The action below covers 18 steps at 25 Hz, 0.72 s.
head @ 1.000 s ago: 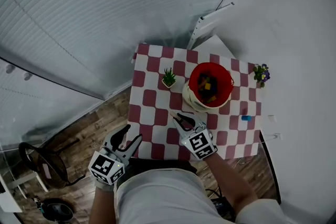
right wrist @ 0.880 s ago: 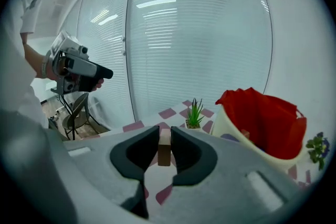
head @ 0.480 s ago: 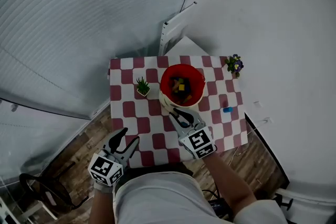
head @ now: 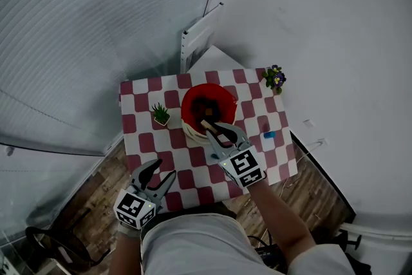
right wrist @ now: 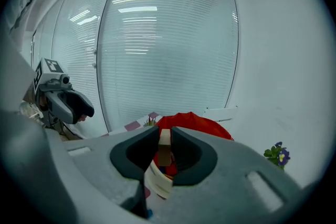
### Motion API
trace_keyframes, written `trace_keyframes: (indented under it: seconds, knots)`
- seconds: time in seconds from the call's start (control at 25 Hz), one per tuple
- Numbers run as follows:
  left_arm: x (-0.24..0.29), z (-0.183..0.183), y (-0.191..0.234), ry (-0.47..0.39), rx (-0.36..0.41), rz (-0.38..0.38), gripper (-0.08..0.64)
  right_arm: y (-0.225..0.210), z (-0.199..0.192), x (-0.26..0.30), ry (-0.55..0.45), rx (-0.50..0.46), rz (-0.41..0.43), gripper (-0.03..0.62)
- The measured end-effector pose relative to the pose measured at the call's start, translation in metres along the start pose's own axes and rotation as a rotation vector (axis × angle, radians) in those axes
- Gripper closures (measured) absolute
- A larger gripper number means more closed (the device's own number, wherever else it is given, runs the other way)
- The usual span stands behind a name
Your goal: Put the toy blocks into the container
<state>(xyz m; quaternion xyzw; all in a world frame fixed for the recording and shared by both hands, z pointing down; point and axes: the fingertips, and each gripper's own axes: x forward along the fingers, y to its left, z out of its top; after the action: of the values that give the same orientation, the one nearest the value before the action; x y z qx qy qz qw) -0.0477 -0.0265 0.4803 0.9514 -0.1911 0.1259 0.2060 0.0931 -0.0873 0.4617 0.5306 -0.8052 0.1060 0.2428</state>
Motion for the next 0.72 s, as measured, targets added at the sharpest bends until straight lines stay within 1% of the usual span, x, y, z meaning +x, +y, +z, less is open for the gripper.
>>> trace_keyframes:
  seconds: [0.28, 0.4, 0.72]
  knots:
    - [0.016, -0.008, 0.002, 0.033, 0.005, 0.010, 0.376, -0.018, -0.021, 0.020, 0.090, 0.011, 0.019, 0.517]
    - [0.020, -0.009, 0.004, 0.035, -0.007, 0.020, 0.376, -0.023, -0.030, 0.027, 0.124, 0.011, 0.030, 0.517]
    - [0.023, -0.013, 0.009, 0.040, -0.027, 0.056, 0.377, -0.025, -0.039, 0.039, 0.172, -0.002, 0.064, 0.517]
